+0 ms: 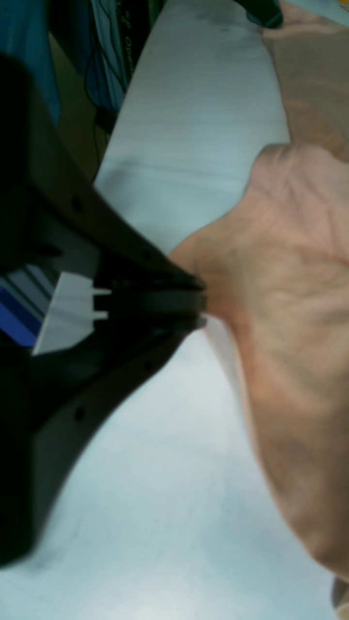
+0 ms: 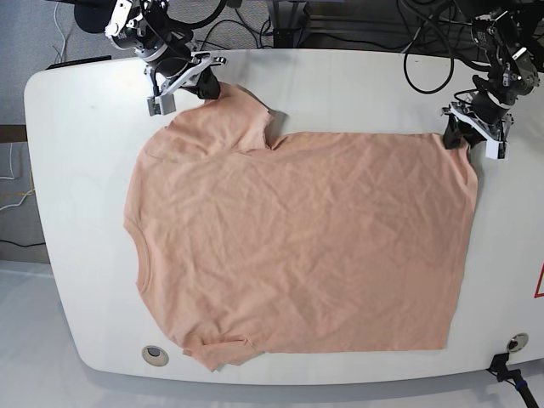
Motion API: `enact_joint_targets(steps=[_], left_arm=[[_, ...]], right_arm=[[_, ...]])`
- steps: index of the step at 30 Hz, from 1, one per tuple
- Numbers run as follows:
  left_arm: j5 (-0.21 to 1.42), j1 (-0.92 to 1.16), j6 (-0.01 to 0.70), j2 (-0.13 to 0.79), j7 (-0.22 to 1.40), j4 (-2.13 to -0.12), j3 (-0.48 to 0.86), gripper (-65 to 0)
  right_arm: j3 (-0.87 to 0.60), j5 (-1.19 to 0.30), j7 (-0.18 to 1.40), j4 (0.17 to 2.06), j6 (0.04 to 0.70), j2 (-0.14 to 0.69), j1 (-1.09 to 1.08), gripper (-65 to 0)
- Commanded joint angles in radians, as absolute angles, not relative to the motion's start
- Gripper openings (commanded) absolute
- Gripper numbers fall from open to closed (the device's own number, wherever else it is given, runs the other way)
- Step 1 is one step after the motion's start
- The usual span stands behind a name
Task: Fold the T-shirt properly
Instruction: 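Lower the left gripper and pinch the hem corner of the shirt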
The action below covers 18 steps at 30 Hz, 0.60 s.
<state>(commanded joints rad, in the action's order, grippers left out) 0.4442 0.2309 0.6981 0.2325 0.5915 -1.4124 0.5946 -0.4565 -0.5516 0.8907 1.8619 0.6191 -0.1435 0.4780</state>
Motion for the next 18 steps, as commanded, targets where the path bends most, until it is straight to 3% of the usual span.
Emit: enact_joint_targets(steps=[15,16,18], left_arm=[[0.446,0.194,0.698,0.232,0.591,-1.412,0.595,-45.8],[0.446,0.193,0.698,0.232,0.591,-1.412,0.595,-46.9],[0.444,0.191,0.698,0.232,0.591,-1.412,0.595,-55.3]], right_arm=[[-0.456,-0.552,0.891,1.862,0.619,-0.143,0.47,-65.0],[-0.456,-0.552,0.891,1.862,0.619,-0.143,0.47,-65.0],[-0.456,-0.552,0.891,1.862,0.619,-0.143,0.47,-65.0]])
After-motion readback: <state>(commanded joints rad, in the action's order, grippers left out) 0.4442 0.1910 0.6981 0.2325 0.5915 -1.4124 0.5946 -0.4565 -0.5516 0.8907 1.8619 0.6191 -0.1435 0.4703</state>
